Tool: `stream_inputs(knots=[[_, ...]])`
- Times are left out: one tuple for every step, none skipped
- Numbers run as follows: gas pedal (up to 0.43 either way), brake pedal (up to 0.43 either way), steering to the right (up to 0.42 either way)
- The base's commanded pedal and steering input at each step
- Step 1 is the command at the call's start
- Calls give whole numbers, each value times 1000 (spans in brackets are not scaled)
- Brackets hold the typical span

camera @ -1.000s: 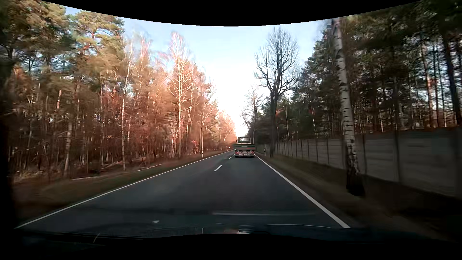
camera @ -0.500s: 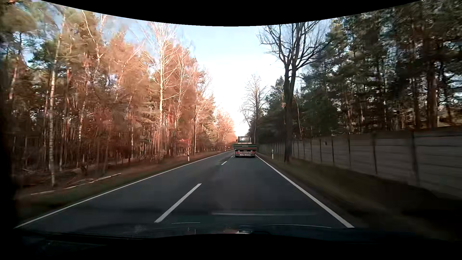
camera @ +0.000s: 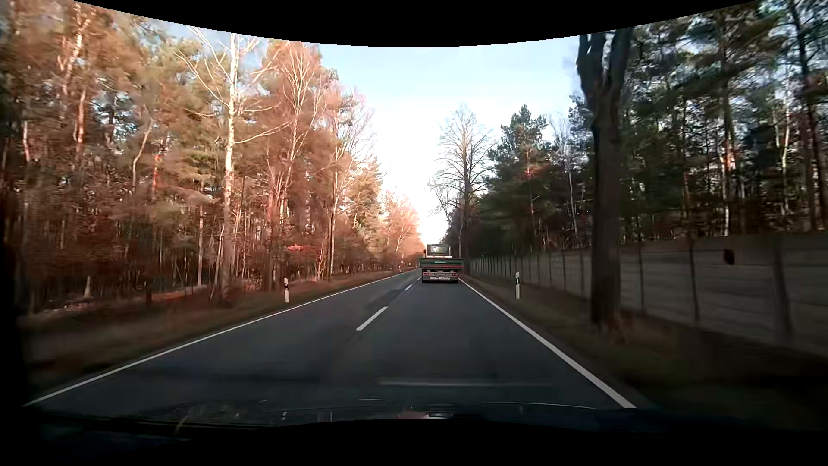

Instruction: Follow the waypoints while adhering to traffic rules and regulations

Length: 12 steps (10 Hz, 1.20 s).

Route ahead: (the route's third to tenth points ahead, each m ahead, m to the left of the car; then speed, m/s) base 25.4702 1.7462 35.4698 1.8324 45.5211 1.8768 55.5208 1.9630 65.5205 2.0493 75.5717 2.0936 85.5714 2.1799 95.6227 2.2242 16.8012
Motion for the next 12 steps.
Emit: stream_inputs(knots=[[110,0,-2],[110,0,-1],[110,0,0],[110,0,0],[110,0,0],[110,0,0],[110,0,0],[98,0,0],[98,0,0],[98,0,0],[98,0,0],[98,0,0]])
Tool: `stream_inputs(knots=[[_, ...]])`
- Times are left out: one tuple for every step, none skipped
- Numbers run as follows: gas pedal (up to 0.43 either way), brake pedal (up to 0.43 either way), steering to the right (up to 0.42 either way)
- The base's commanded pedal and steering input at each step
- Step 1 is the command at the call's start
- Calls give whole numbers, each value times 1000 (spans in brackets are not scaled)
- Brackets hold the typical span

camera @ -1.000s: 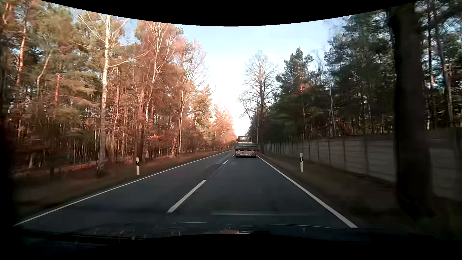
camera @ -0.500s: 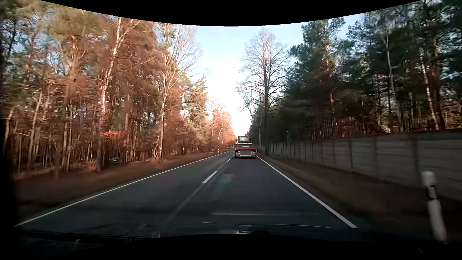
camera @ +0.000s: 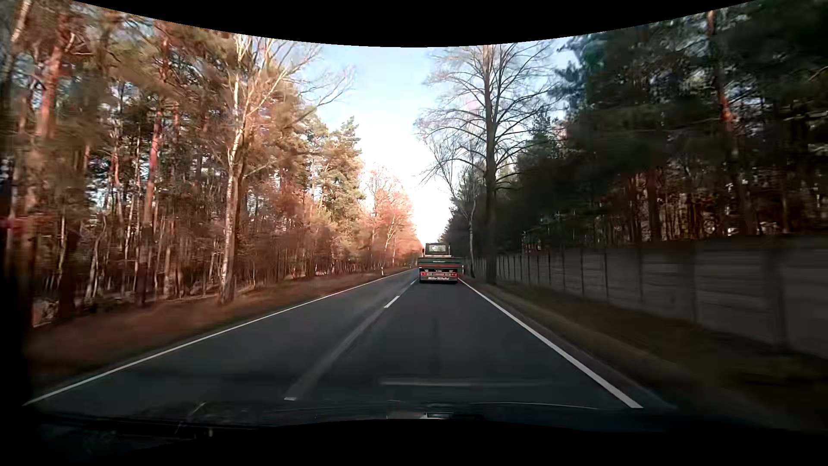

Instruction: Follow the waypoints while adhering to traffic rules and regulations

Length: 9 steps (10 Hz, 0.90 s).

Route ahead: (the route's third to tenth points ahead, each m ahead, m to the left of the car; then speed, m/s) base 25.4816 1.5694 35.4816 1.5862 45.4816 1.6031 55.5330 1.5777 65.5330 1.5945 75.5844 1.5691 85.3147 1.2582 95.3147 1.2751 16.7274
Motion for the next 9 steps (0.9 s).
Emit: stream_inputs(knots=[[98,0,0],[98,0,0],[98,0,0],[98,0,0],[98,0,0],[98,0,0],[98,0,0],[98,0,0],[98,0,-1]])
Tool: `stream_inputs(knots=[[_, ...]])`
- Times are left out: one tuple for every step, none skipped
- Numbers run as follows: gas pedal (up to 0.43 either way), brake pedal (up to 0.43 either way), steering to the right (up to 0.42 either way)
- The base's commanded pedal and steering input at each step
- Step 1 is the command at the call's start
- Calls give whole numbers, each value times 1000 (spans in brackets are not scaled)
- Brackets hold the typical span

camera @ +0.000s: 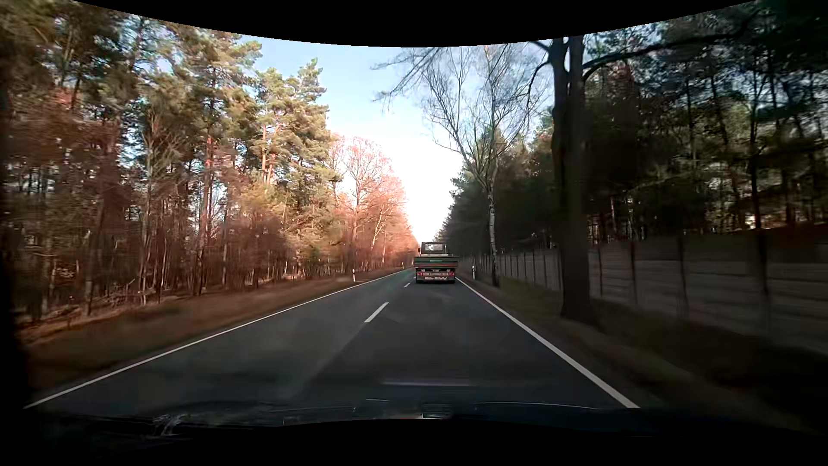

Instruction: Follow the waypoints while adhering to traffic rules and regulations

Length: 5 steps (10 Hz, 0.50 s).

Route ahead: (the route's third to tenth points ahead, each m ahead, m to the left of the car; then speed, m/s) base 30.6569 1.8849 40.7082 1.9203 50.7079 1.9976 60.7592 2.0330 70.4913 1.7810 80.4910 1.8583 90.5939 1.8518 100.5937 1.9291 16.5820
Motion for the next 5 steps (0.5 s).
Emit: stream_inputs(knots=[[98,0,-1],[87,0,-2],[87,0,-2],[87,0,-3],[87,0,-3]])
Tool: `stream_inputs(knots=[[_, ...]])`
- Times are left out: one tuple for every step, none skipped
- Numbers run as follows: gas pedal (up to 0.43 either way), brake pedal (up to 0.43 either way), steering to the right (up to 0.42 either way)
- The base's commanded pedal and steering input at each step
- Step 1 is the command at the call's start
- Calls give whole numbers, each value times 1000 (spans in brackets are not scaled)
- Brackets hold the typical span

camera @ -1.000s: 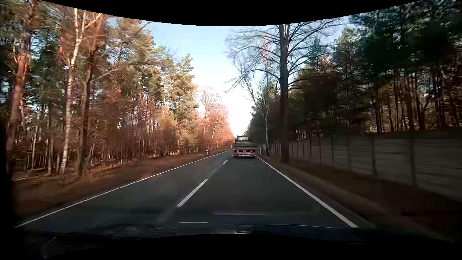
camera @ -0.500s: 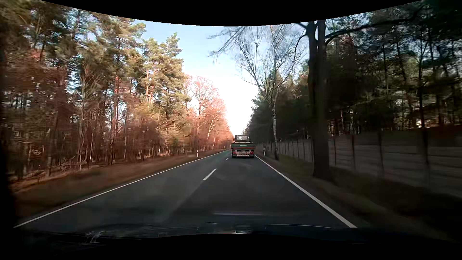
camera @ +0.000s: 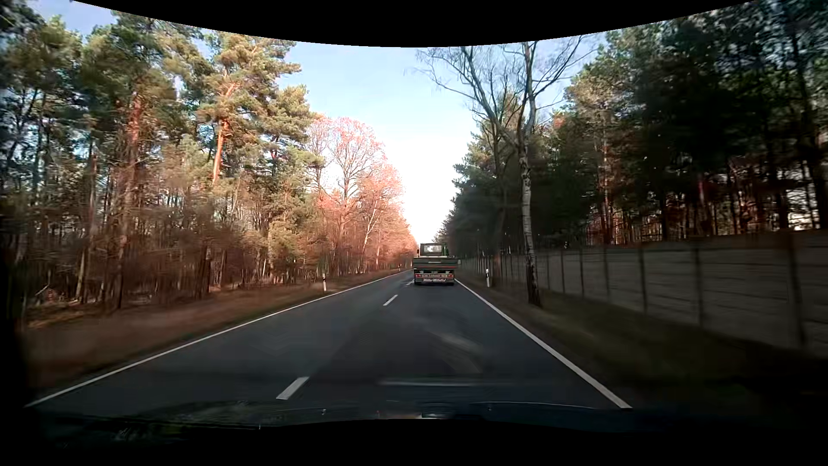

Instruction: Follow the waypoints while adhering to traffic rules and regulations

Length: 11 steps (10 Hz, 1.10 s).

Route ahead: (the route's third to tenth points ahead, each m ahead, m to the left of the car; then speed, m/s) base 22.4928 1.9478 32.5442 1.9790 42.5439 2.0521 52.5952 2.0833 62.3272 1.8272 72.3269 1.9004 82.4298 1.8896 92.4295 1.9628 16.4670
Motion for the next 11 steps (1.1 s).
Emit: stream_inputs(knots=[[87,0,-3],[87,0,-3],[87,0,-3],[87,0,-2],[87,0,-2],[87,0,-2],[87,0,-3],[87,0,-3],[87,0,-3],[87,0,-2],[87,0,-2]])
